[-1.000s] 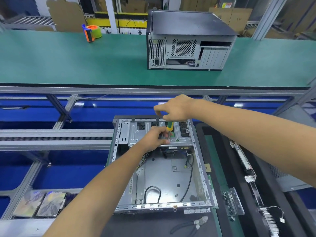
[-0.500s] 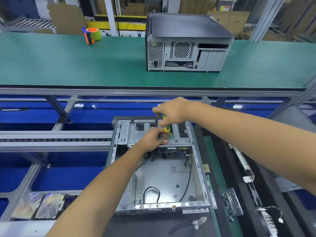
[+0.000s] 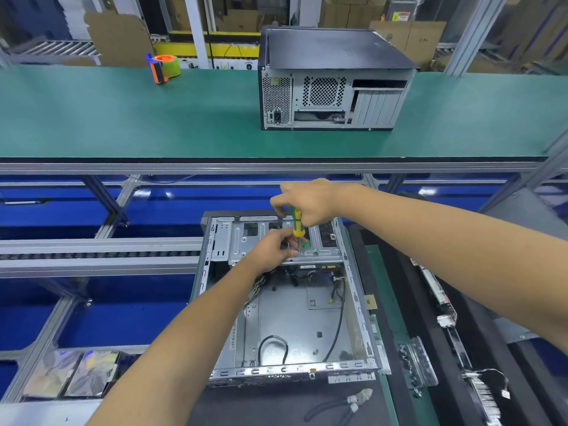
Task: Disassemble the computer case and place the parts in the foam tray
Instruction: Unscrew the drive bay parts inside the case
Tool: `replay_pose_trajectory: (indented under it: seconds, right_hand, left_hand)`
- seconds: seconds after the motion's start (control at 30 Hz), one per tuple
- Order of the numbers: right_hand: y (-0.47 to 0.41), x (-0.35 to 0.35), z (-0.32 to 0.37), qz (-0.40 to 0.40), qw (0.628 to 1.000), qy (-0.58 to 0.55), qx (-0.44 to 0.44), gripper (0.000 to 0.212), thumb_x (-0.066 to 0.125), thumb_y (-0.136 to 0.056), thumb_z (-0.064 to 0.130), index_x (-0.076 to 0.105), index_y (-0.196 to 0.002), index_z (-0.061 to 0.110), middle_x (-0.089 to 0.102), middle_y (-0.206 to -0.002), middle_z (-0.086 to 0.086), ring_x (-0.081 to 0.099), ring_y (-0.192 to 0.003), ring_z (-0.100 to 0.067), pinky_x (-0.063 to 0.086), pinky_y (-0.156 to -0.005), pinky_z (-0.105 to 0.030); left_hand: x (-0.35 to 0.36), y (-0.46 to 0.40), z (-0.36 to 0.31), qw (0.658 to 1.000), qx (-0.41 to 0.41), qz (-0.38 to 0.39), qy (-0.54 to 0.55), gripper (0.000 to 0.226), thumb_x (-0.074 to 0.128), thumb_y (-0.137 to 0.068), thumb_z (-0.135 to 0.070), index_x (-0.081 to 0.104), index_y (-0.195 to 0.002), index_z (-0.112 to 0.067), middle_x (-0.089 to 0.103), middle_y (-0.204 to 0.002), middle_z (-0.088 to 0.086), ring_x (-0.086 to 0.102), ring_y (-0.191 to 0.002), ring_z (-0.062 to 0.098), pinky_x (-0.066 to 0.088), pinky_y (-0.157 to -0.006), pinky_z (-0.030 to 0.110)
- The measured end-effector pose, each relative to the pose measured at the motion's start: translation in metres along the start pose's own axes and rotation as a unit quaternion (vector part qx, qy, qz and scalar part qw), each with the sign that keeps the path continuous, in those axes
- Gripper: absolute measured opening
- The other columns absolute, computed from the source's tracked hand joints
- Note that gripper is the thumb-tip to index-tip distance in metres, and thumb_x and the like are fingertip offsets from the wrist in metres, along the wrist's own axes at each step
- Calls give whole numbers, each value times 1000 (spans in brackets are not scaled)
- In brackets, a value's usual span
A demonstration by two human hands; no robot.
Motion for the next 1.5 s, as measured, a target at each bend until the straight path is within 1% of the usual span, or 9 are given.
replay_pose_trajectory:
  seconds: [0.17, 0.37, 0.63, 0.8, 0.87, 1.0, 1.2, 1.37, 1.5]
  right_hand:
    - [-1, 0, -6, -14, 998, 50, 36, 22, 49, -99, 43, 49, -112, 25, 56, -90, 1, 53, -76, -23, 33, -57, -33]
    - [1, 2, -8, 5, 1000, 29, 5, 26, 53, -88, 13, 49, -109, 27, 52, -91, 2, 45, -68, -16, 26, -53, -31]
    - [4, 10, -18, 16, 1000, 12, 6, 5, 42, -101, 27, 46, -103, 24, 57, -85, -2, 49, -73, -24, 30, -56, -34]
    - [4, 4, -2, -6, 992, -111, -57, 35, 65, -83, 3, 59, -114, 17, 54, -96, 3, 47, -81, -2, 35, -71, -31]
    - [3, 6, 0, -4, 995, -94, -40, 26, 69, -86, 18, 59, -110, 18, 54, -100, 2, 49, -86, -11, 39, -71, -35]
    - [-2, 1, -8, -17, 996, 84, 19, 19, 43, -100, 40, 46, -98, 21, 55, -76, 0, 48, -64, -21, 26, -52, -33]
    - [1, 1, -8, -23, 1000, -19, 0, 32, 56, -76, 6, 53, -96, 30, 46, -97, 7, 51, -78, -19, 26, -55, -29]
    - [5, 1, -12, -52, 998, -22, 5, 34, 54, -76, 6, 50, -93, 36, 44, -97, 10, 52, -82, -18, 28, -55, -30]
    - [7, -7, -18, -70, 997, -28, 16, 33, 53, -76, 7, 51, -92, 35, 44, -94, 10, 51, -80, -17, 28, -55, -30]
  left_hand:
    - [2, 0, 2, 1000, -8, 1, 3, 19, 65, -91, 11, 64, -110, 9, 70, -109, 17, 68, -97, 4, 55, -95, 30]
    - [0, 3, -6, 1000, 9, 3, 10, 31, 68, -90, 9, 65, -100, -21, 69, -106, 22, 67, -99, 28, 55, -93, 35]
    - [1, 2, 0, 1000, -2, 6, -8, 26, 72, -91, 3, 66, -107, -16, 66, -94, 6, 60, -79, -3, 47, -78, 12]
    - [0, 3, -3, 1000, 4, 3, -6, 22, 70, -91, 6, 66, -112, -1, 66, -96, 15, 66, -89, -5, 50, -83, 12]
    - [0, 4, -7, 1000, 5, -1, -3, 20, 70, -91, 7, 66, -110, 4, 66, -94, 14, 69, -93, 0, 49, -80, 9]
    - [-1, 8, -14, 1000, 4, -4, 7, 23, 71, -90, 7, 64, -100, -12, 68, -103, 23, 67, -104, 32, 54, -97, 35]
    - [0, 8, -14, 1000, 4, 1, 4, 11, 67, -91, 10, 62, -94, 1, 68, -101, 18, 67, -117, 24, 52, -102, 44]
    - [-1, 8, -17, 1000, 6, -4, 4, 32, 67, -90, 11, 60, -89, -20, 69, -106, 20, 66, -115, 30, 52, -103, 46]
    - [0, 7, -13, 1000, 8, 0, -3, 21, 69, -90, 9, 64, -101, -8, 67, -98, 12, 67, -110, 32, 52, -101, 46]
Point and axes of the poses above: each hand's wrist, its own y-axis away from the middle knuckle, its own x-axis out of the palm, z = x × y, the point moved 6 cm from there along -y, towards the middle knuckle
